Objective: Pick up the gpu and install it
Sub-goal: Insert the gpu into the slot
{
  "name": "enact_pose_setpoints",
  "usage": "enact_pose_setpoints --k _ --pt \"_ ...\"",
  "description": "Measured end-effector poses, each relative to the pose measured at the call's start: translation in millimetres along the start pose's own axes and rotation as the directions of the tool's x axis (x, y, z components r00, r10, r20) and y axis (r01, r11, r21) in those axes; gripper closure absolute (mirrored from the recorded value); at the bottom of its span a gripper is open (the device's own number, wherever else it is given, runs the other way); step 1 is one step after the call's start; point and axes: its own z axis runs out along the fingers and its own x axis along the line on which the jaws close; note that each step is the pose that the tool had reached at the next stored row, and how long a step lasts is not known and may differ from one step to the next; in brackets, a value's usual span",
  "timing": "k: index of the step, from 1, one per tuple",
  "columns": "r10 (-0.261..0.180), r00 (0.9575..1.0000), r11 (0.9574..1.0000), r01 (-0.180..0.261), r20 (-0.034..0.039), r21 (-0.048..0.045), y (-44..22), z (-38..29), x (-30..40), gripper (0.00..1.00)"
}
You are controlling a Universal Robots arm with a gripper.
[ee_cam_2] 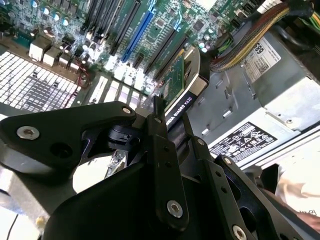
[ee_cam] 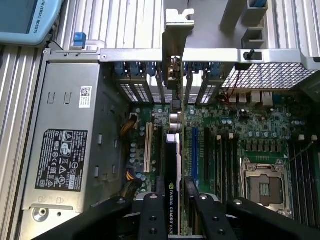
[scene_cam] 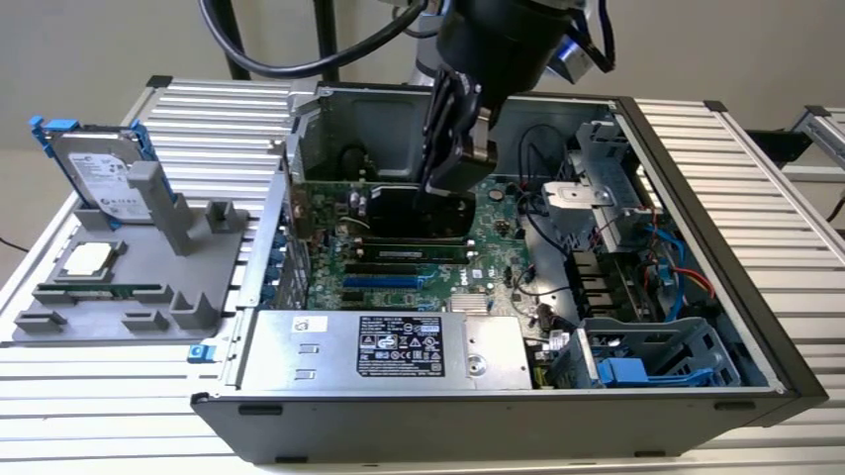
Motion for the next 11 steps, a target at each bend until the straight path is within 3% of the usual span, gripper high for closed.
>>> enact_pose_setpoints --k 11 --pt "0.001 1.0000 1.0000 -0.001 -0.0041 -0.0002 -1.8 6.5 -0.5 1.00"
